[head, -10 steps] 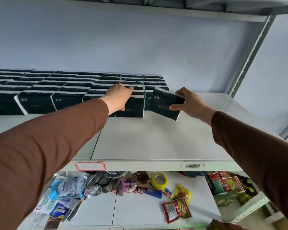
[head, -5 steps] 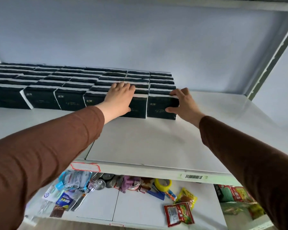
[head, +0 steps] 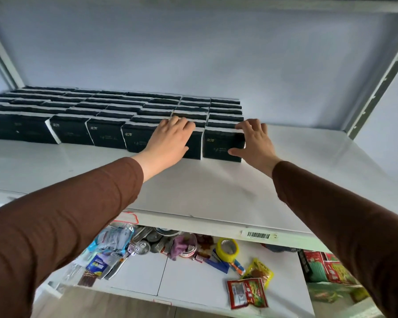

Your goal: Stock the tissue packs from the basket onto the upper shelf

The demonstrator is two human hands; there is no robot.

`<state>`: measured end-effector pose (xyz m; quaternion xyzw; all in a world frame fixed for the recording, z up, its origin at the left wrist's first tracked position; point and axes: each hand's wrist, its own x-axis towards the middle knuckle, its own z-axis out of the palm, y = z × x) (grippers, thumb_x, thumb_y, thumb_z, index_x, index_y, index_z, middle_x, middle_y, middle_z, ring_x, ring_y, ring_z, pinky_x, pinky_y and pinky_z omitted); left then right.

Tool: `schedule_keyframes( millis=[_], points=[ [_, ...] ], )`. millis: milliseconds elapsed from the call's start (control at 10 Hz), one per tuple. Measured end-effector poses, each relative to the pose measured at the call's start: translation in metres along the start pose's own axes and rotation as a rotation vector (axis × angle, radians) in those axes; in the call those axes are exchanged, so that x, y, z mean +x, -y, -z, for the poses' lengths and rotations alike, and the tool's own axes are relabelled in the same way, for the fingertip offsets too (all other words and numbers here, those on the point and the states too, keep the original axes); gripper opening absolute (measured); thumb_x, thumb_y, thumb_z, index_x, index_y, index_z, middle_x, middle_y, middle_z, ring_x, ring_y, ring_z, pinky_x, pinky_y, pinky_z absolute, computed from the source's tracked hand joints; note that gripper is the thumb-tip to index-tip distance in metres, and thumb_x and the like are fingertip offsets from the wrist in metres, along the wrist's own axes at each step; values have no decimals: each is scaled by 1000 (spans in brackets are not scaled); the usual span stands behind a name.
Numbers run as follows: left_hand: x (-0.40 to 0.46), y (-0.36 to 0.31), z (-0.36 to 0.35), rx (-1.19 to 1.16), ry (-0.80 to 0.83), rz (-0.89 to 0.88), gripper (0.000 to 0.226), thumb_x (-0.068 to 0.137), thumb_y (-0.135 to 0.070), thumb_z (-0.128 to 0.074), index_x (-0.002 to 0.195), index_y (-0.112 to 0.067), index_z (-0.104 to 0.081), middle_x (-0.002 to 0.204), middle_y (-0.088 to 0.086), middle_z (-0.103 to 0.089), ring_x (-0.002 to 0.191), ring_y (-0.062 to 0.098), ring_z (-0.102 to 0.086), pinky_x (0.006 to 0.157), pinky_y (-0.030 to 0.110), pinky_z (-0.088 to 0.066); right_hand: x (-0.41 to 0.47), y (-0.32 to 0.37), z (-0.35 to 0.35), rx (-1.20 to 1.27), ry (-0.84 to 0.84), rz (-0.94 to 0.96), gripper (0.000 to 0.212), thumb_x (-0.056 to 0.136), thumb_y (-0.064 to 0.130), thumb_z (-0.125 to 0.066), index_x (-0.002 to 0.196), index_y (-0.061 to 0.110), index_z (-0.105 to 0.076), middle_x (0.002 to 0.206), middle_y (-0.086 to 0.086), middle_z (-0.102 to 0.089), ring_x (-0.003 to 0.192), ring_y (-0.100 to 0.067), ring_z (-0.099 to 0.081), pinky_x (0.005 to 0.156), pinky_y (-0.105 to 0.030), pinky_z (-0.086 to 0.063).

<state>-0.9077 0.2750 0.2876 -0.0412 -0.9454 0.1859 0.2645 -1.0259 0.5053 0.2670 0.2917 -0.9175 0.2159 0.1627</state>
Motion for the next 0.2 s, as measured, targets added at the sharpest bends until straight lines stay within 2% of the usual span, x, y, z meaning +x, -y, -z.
schedule_keyframes(
  millis=[200],
  points=[
    [-15, -12, 4, -52, 61, 3, 48, 82, -32, -73, 120, -14, -51, 116, 5, -56, 109, 26, -51, 94, 40, -44, -27, 10, 18, -56, -51, 68, 54, 77, 39, -75, 123, 24, -51, 131, -1, -42, 119, -26, -36, 98, -40, -42]
  ],
)
